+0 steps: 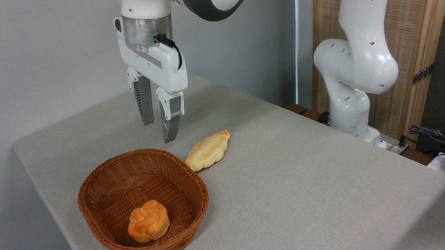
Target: Put bread into the basket
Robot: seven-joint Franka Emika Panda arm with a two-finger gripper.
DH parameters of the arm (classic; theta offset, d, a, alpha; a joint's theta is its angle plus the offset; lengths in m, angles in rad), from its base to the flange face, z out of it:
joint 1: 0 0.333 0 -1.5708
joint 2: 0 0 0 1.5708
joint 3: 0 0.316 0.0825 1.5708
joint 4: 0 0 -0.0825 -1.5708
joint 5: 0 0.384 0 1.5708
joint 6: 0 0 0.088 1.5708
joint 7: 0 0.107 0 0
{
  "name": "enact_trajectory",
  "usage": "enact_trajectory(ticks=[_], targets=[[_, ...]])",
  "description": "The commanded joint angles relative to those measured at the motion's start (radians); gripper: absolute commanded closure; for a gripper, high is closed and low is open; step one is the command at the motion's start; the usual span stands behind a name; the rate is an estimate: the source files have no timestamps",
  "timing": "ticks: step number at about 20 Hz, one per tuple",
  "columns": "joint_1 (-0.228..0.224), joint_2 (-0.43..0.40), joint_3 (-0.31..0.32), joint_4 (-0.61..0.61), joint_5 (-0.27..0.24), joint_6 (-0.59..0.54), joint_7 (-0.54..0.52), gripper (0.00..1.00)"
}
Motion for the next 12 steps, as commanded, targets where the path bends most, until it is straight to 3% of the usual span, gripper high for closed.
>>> enact_trajectory(ticks=[1,12], targets=[[0.0,-0.004,-0.008,0.005,0.001,-0.024,-0.022,0.0],[-0.071,-0.004,-0.082,-0.167,-0.005,-0.044,-0.158,0.0]])
